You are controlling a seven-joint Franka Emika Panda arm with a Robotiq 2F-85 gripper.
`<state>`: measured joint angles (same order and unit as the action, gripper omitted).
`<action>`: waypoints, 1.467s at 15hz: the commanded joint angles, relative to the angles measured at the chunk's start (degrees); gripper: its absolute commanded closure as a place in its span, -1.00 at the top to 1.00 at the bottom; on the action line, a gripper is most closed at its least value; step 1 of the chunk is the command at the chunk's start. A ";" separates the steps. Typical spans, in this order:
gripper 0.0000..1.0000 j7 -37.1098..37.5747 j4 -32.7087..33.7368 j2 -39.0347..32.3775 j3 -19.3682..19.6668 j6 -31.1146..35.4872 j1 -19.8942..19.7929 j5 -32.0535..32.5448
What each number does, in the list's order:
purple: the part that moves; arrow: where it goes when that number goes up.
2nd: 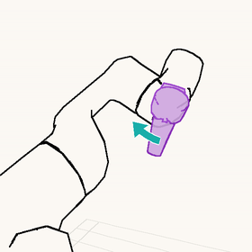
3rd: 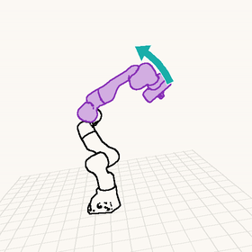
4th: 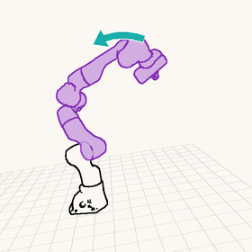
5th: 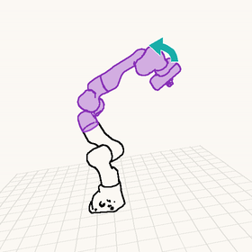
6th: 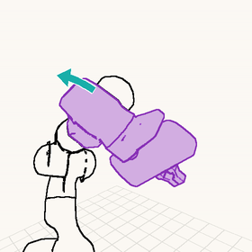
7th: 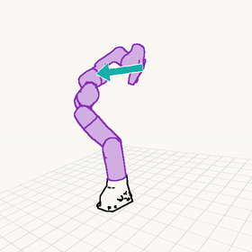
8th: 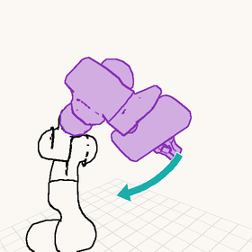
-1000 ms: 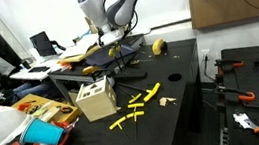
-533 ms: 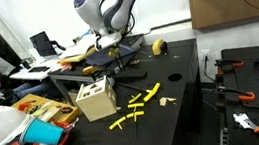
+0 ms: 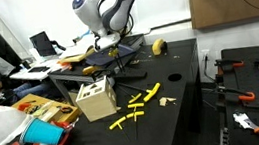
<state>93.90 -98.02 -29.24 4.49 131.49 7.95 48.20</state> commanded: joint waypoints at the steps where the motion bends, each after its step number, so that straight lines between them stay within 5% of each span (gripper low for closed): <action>1: -0.89 1.07 1.43 -0.80 0.71 -1.44 0.82 -0.20; 22: -0.89 1.52 2.61 -2.13 1.18 -1.02 1.41 0.94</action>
<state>93.90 -96.88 -30.97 4.55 131.48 8.09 48.31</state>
